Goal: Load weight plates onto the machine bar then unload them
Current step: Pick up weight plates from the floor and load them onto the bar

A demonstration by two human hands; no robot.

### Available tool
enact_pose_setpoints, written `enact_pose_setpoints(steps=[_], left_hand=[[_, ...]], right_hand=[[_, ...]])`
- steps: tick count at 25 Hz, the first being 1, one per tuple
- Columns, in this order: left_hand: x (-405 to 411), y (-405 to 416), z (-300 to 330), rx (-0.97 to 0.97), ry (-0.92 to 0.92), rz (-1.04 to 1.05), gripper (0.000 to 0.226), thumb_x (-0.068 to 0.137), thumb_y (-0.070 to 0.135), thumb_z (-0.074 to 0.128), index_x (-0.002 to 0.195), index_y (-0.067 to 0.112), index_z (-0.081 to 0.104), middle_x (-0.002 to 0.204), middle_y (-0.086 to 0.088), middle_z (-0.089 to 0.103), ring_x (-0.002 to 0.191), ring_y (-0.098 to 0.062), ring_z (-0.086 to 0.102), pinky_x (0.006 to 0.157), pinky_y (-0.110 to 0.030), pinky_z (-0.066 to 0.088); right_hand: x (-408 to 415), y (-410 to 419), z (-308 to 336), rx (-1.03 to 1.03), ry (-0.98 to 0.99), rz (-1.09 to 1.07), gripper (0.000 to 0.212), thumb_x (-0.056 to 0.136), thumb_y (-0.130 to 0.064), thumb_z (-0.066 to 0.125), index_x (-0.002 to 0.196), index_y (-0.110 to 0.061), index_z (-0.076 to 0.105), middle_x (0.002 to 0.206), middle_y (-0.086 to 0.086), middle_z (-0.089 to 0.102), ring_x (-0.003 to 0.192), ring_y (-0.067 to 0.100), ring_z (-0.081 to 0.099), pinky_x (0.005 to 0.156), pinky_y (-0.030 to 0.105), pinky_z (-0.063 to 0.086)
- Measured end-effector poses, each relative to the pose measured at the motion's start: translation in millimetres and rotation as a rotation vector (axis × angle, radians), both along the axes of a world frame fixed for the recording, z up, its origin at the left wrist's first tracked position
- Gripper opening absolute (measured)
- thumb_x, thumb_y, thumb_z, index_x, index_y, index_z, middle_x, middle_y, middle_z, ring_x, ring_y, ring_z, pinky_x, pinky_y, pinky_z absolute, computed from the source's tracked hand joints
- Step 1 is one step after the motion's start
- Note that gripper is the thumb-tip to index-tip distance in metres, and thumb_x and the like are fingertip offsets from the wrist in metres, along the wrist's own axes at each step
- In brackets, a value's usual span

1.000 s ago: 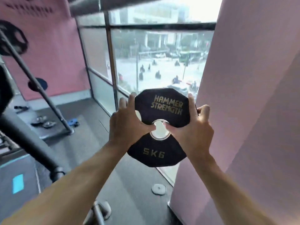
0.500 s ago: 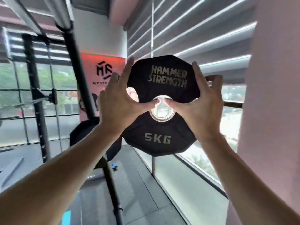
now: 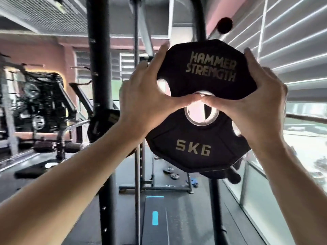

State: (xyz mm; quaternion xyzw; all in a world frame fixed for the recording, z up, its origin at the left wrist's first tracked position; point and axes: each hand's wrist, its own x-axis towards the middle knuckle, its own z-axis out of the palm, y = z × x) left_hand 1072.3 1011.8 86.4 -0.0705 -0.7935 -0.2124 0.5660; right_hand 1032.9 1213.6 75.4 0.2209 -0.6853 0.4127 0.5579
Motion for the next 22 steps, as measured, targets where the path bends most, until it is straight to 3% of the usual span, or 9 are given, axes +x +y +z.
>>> enact_pose_setpoints(steps=[6, 10, 12, 14, 18, 22], left_hand=[[30, -57, -21, 0.034, -0.031, 0.192, 0.118, 0.056, 0.091, 0.062, 0.156, 0.044, 0.019, 0.140, 0.003, 0.055, 0.128, -0.013, 0.051, 0.111, -0.044, 0.040], [49, -92, -35, 0.048, -0.053, 0.245, 0.118, 0.057, 0.089, 0.065, 0.156, 0.042, 0.021, 0.137, 0.003, 0.058, 0.123, -0.011, 0.054, 0.109, -0.033, 0.038], [57, -110, -43, 0.067, -0.094, 0.289, 0.117, 0.057, 0.085, 0.069, 0.156, 0.043, 0.020, 0.138, 0.002, 0.056, 0.123, -0.010, 0.052, 0.107, -0.030, 0.032], [62, -131, -54, 0.100, -0.119, 0.302, 0.116, 0.058, 0.080, 0.073, 0.155, 0.045, 0.020, 0.139, 0.003, 0.054, 0.125, -0.011, 0.050, 0.112, -0.038, 0.034], [65, -173, -77, 0.149, -0.193, 0.315, 0.113, 0.058, 0.078, 0.074, 0.154, 0.046, 0.022, 0.140, 0.008, 0.053, 0.125, -0.007, 0.047, 0.111, -0.039, 0.030], [58, -220, -103, 0.162, -0.257, 0.311, 0.109, 0.060, 0.079, 0.070, 0.153, 0.045, 0.025, 0.132, 0.010, 0.058, 0.121, -0.010, 0.054, 0.108, -0.041, 0.039]], right_hand=[[-9, -67, -10, 0.071, -0.048, 0.173, 0.114, 0.052, -0.069, 0.083, 0.151, -0.033, 0.041, 0.120, -0.006, 0.062, 0.110, 0.008, 0.057, 0.088, 0.016, 0.043], [-5, -108, -21, 0.129, -0.087, 0.227, 0.110, 0.054, -0.062, 0.084, 0.151, -0.036, 0.039, 0.124, -0.004, 0.060, 0.107, 0.004, 0.053, 0.082, 0.004, 0.033], [-3, -129, -31, 0.158, -0.107, 0.240, 0.111, 0.055, -0.060, 0.085, 0.152, -0.037, 0.037, 0.126, -0.003, 0.060, 0.110, 0.009, 0.056, 0.085, 0.014, 0.037], [-2, -154, -42, 0.179, -0.129, 0.268, 0.112, 0.056, -0.057, 0.086, 0.153, -0.036, 0.035, 0.126, -0.004, 0.060, 0.110, 0.008, 0.054, 0.085, 0.021, 0.039], [-7, -201, -62, 0.238, -0.185, 0.269, 0.110, 0.057, -0.055, 0.087, 0.153, -0.035, 0.036, 0.129, -0.007, 0.059, 0.110, 0.008, 0.050, 0.085, 0.021, 0.037], [-15, -245, -88, 0.283, -0.251, 0.306, 0.113, 0.055, -0.054, 0.086, 0.154, -0.033, 0.035, 0.130, -0.008, 0.058, 0.117, 0.014, 0.054, 0.091, 0.027, 0.045]])
